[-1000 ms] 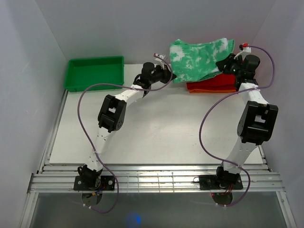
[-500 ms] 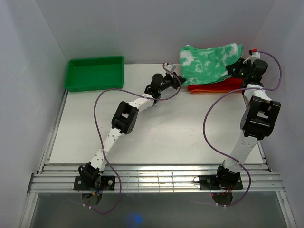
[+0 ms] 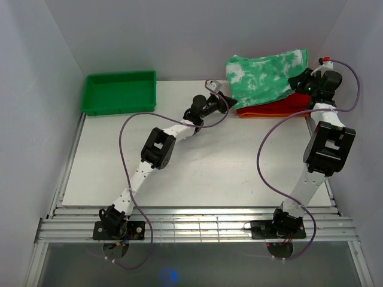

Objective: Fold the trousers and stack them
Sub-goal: Neatly place the folded trousers to the corner

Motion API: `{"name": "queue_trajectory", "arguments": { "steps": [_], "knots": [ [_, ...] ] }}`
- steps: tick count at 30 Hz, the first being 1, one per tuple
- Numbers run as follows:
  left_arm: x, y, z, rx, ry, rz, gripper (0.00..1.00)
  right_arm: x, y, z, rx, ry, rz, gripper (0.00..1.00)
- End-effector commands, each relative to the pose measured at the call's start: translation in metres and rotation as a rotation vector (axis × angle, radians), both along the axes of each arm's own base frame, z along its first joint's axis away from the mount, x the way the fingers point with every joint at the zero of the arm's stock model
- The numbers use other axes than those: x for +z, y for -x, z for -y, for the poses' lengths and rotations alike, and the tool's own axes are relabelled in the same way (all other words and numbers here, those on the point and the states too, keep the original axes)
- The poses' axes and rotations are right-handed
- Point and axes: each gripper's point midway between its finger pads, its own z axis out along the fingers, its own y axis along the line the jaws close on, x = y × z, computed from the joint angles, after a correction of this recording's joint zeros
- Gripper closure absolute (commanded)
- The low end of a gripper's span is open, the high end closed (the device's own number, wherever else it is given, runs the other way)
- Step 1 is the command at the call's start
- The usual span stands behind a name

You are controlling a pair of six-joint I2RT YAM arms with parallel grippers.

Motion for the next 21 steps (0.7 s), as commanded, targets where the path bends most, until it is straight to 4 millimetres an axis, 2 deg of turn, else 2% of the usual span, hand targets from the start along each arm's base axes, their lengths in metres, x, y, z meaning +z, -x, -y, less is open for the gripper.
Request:
{"name": "queue_trajectory", "arguments": {
  "steps": [1,4,10,11,12,13,14,15,16,17,18,19,20,21],
  "knots": [
    [0.068,-0.003,-0.01,0.007,0.057,0.077,1.0,0.083,0.0,0.061,-0.193,0.102,0.222,0.92],
    [0.059,-0.004,-0.009,0.005,0.046,0.074,1.0,0.062,0.004,0.067,-0.204,0.112,0.183,0.92],
    [0.045,-0.01,-0.006,0.019,0.014,0.11,1.0,0.025,-0.004,0.076,-0.225,0.107,0.114,0.92],
    [0.039,-0.013,-0.007,0.03,0.004,0.1,0.95,0.013,-0.007,0.082,-0.244,0.105,0.092,0.92],
    [0.038,-0.015,-0.01,0.036,0.0,0.093,0.73,0.01,-0.009,0.084,-0.249,0.107,0.08,0.92],
    [0.038,-0.015,-0.012,0.037,-0.003,0.087,0.61,0.006,-0.011,0.086,-0.251,0.114,0.072,0.92],
    [0.027,-0.013,-0.014,0.034,-0.021,0.065,0.51,-0.005,-0.014,0.087,-0.25,0.109,0.053,0.92],
    [0.046,-0.011,-0.018,0.034,-0.019,0.085,0.33,-0.01,-0.015,0.089,-0.249,0.108,0.041,0.92],
    [0.05,-0.007,-0.02,0.026,-0.025,0.086,0.25,-0.005,-0.019,0.091,-0.25,0.111,0.05,0.92],
    [0.035,0.002,-0.022,-0.006,-0.057,0.054,0.19,-0.017,-0.023,0.092,-0.245,0.101,0.03,0.92],
    [0.065,0.008,-0.029,-0.017,-0.041,0.073,0.16,-0.017,-0.026,0.092,-0.241,0.103,0.033,0.92],
    [0.071,0.015,-0.032,-0.033,-0.044,0.06,0.1,-0.016,-0.029,0.093,-0.245,0.105,0.037,0.92],
    [0.075,0.022,-0.037,-0.046,-0.046,0.042,0.09,-0.017,-0.032,0.096,-0.248,0.108,0.043,0.92],
    [0.086,0.039,-0.047,-0.078,-0.053,0.022,0.08,-0.018,-0.034,0.095,-0.247,0.113,0.046,0.92]
  ]
}}
